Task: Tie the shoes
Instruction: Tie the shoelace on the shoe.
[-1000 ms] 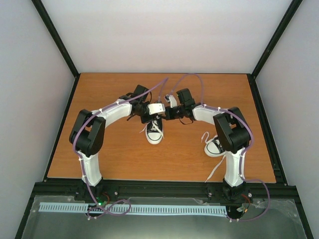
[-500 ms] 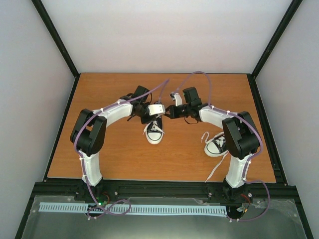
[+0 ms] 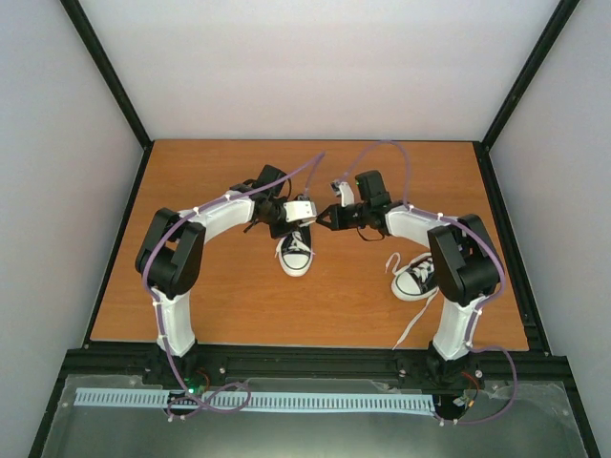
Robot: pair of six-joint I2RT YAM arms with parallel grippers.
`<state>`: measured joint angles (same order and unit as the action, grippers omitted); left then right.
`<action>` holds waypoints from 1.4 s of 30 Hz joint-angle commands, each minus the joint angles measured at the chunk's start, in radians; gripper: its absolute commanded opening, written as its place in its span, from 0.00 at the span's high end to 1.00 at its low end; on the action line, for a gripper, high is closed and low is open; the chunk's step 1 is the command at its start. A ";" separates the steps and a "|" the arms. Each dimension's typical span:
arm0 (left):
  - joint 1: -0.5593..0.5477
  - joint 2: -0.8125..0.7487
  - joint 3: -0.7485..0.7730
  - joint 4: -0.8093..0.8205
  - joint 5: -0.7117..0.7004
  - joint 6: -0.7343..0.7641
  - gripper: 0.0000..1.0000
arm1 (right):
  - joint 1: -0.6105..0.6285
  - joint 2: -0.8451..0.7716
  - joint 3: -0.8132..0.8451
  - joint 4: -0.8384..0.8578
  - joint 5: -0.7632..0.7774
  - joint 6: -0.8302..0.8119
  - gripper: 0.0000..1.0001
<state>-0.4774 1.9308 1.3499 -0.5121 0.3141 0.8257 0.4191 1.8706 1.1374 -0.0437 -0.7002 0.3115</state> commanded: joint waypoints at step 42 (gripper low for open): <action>0.110 -0.167 0.165 -0.246 0.159 -0.147 0.18 | -0.047 0.058 0.108 -0.065 0.100 -0.056 0.76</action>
<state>-0.4160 1.8404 1.5036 -0.6884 0.4446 0.7151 0.3855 1.9026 1.2045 -0.0620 -0.6647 0.2779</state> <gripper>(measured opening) 0.815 0.193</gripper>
